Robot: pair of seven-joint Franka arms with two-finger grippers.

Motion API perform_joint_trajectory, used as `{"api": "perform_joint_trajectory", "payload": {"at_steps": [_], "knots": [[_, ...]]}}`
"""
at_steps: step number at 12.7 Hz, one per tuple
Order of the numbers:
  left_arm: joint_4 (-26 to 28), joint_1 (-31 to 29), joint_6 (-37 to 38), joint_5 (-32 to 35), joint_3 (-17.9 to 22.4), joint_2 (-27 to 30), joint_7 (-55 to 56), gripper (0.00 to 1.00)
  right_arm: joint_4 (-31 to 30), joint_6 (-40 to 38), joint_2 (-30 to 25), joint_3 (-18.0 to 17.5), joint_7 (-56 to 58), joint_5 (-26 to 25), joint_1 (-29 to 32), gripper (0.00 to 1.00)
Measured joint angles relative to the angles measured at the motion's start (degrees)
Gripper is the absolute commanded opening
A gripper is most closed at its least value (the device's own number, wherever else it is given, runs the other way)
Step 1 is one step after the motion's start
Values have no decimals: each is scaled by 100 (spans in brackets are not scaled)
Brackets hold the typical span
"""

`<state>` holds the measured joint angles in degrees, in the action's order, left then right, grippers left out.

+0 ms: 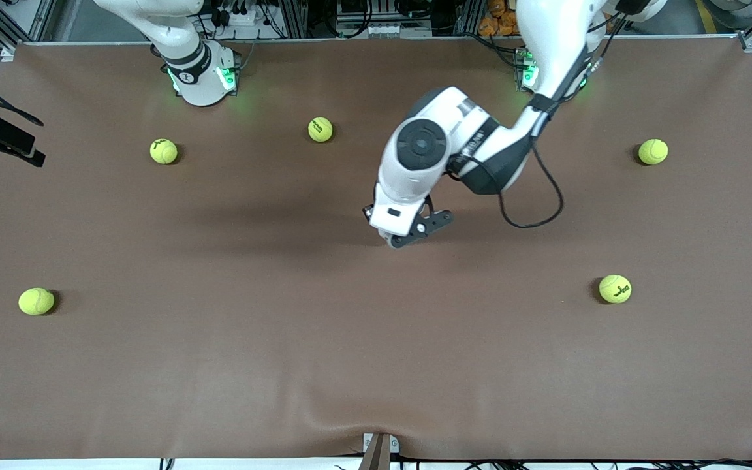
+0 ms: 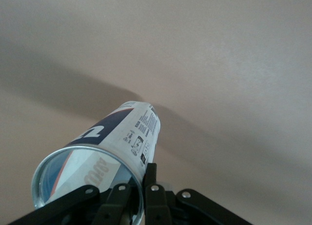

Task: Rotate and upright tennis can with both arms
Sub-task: 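Lower the can upright onto the table with the left gripper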

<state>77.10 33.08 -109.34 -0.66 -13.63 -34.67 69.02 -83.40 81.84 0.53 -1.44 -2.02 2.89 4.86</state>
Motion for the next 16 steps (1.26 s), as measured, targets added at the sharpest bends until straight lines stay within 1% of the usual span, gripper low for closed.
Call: {"api": "perform_joint_trajectory", "payload": {"at_steps": [3, 8, 9, 10, 11, 16], "knots": [[-12, 261, 41, 353, 12, -47, 31, 0, -1, 0, 0, -4, 0, 0, -1, 100], [-15, 333, 65, 562, 29, -221, 33, 0, -1, 0, 0, -10, 0, 0, -2, 100], [-18, 341, 65, 563, 29, -237, 34, 18, -1, 0, 0, -10, 0, 0, -2, 100], [-20, 346, 65, 563, 29, -241, 33, 38, -1, 0, 0, -10, 0, 0, -2, 100], [-26, 350, 64, 563, 29, -241, 33, 99, -1, 0, 0, -10, 0, 0, -2, 100], [-143, 354, 64, 566, 29, -223, 30, 100, -2, 0, 0, -14, 0, 0, -3, 100]]}}
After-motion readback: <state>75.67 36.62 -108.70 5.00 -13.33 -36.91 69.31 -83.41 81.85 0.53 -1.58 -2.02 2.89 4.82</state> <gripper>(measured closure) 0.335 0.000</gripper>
